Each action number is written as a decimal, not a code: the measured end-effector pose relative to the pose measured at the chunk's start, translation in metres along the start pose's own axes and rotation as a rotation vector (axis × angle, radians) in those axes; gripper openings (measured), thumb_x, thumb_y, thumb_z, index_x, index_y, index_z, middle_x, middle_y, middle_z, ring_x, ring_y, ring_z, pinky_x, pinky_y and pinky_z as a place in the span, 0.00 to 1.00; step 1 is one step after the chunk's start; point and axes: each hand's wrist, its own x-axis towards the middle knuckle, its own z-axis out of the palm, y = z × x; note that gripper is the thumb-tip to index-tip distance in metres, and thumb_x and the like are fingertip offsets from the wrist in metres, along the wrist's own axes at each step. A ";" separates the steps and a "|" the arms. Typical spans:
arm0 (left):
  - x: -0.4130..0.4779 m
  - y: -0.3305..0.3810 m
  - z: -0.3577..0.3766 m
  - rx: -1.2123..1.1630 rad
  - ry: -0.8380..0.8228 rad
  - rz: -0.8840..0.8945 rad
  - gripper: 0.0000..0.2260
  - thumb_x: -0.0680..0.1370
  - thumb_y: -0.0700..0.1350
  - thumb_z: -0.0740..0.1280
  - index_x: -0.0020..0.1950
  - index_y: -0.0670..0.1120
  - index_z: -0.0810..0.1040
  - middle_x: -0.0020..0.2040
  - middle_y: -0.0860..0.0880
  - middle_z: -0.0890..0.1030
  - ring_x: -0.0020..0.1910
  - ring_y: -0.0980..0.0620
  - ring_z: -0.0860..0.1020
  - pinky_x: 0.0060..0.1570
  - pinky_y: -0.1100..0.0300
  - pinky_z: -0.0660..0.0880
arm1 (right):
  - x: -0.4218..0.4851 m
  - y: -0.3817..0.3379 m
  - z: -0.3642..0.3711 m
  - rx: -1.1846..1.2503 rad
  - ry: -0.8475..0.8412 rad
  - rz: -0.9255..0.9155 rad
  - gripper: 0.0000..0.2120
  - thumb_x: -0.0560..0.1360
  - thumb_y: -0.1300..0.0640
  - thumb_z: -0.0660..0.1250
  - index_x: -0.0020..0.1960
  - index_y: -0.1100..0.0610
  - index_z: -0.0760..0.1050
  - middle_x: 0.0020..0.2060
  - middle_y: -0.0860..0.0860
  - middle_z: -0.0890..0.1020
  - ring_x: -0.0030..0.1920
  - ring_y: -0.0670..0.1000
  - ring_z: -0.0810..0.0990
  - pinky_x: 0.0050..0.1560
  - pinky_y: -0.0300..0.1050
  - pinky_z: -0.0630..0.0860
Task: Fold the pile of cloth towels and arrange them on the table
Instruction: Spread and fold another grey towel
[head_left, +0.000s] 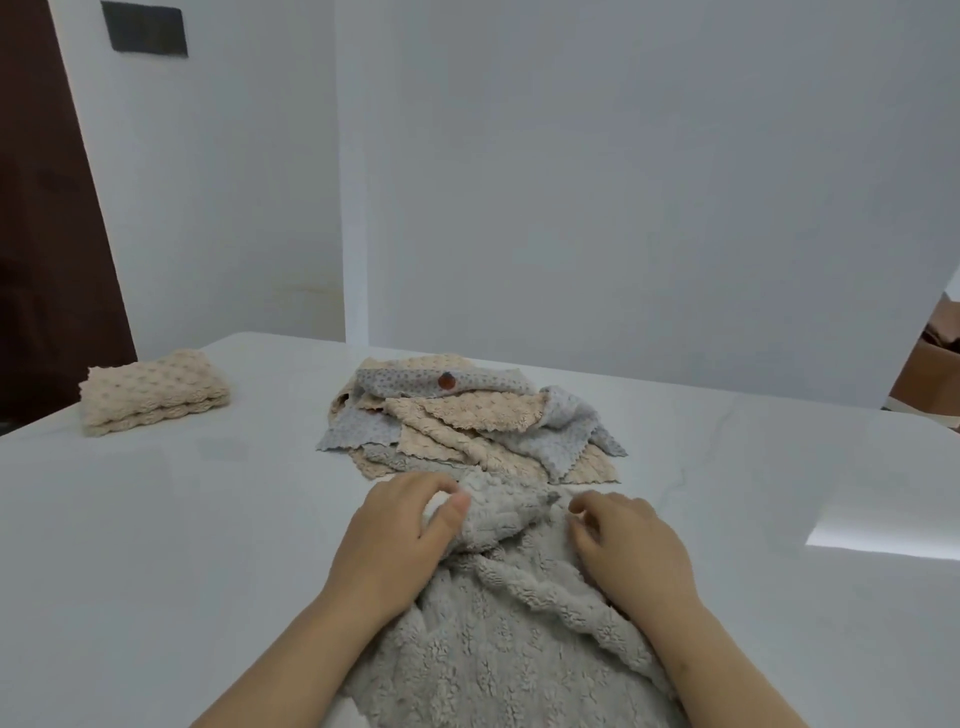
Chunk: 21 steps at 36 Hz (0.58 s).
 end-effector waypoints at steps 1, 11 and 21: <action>0.000 0.001 0.002 0.044 -0.061 0.017 0.32 0.67 0.70 0.41 0.59 0.59 0.73 0.58 0.62 0.72 0.60 0.59 0.68 0.56 0.63 0.64 | 0.001 0.002 0.005 -0.005 -0.016 0.002 0.13 0.79 0.49 0.53 0.60 0.46 0.71 0.59 0.44 0.76 0.59 0.51 0.71 0.54 0.44 0.70; 0.007 0.016 0.010 0.170 -0.129 0.084 0.06 0.77 0.53 0.62 0.49 0.53 0.75 0.56 0.60 0.75 0.59 0.59 0.68 0.57 0.62 0.65 | 0.003 0.004 0.014 0.005 -0.049 0.036 0.16 0.80 0.47 0.50 0.67 0.44 0.65 0.67 0.42 0.68 0.65 0.52 0.64 0.61 0.45 0.63; 0.029 -0.025 -0.025 -0.130 0.130 -0.403 0.04 0.78 0.41 0.61 0.46 0.50 0.69 0.46 0.49 0.76 0.41 0.51 0.74 0.39 0.58 0.68 | 0.005 0.008 0.016 0.048 -0.030 0.022 0.16 0.80 0.47 0.51 0.67 0.44 0.66 0.67 0.43 0.68 0.66 0.52 0.64 0.62 0.45 0.62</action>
